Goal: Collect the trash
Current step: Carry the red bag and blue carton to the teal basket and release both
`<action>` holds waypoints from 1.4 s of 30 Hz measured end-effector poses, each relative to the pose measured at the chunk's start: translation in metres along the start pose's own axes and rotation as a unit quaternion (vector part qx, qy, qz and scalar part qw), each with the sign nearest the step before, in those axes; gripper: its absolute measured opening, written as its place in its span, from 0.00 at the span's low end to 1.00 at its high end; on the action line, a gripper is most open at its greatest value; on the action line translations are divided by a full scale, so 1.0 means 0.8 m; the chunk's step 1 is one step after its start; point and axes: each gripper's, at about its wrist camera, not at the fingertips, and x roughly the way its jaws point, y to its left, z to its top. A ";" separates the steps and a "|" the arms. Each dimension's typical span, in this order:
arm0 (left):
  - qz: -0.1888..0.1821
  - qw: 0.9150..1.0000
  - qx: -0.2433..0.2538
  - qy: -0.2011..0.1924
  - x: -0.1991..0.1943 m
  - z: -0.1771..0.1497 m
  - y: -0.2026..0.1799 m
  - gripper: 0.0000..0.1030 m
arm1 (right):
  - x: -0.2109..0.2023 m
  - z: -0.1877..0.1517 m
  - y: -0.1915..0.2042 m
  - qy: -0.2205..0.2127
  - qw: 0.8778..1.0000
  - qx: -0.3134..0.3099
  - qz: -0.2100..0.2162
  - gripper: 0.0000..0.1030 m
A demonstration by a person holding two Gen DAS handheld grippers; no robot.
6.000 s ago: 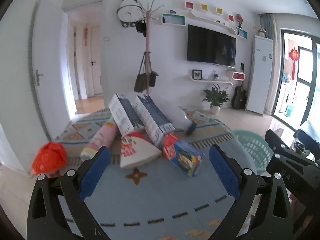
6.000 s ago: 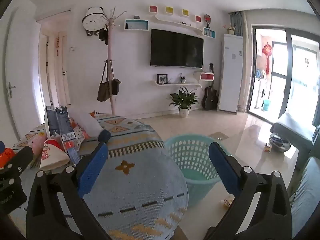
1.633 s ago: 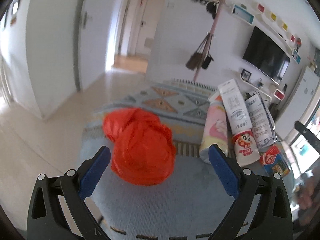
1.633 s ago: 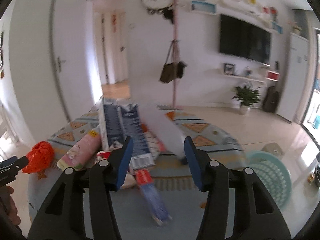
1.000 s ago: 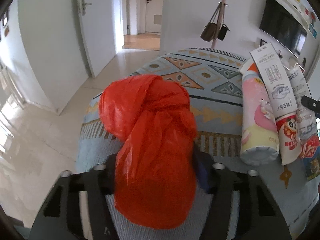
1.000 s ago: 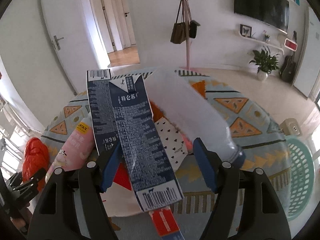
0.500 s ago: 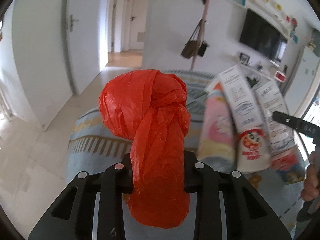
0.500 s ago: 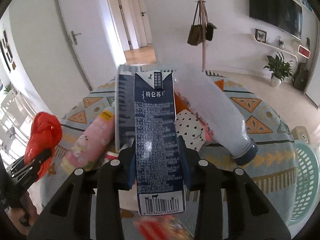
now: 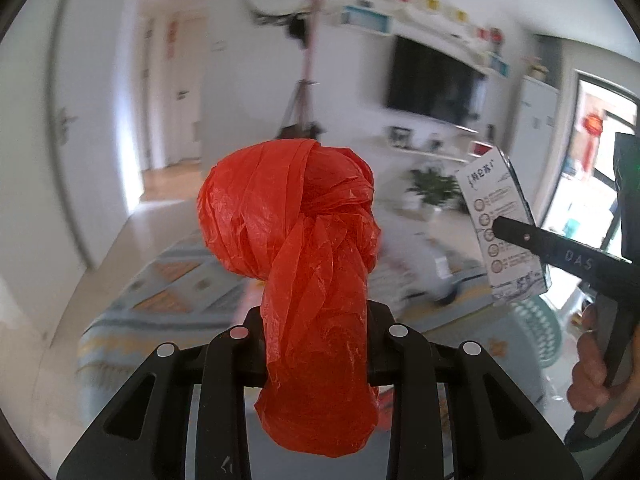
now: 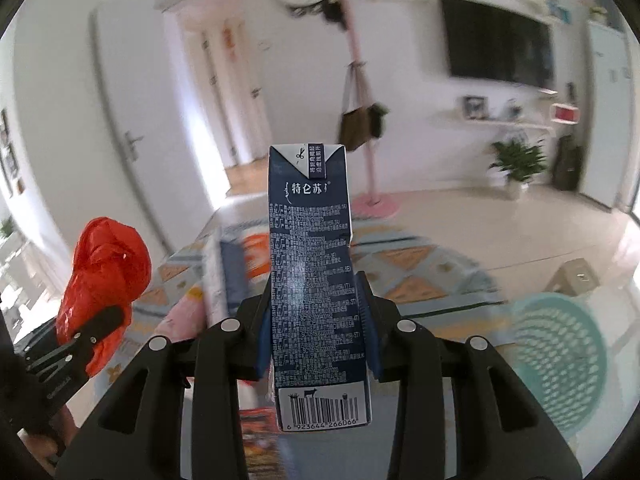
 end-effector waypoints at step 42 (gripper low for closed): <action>-0.242 0.954 0.065 0.164 0.229 -0.032 -0.318 0.74 | 0.021 -0.126 -0.360 0.093 0.935 0.247 -0.238 0.50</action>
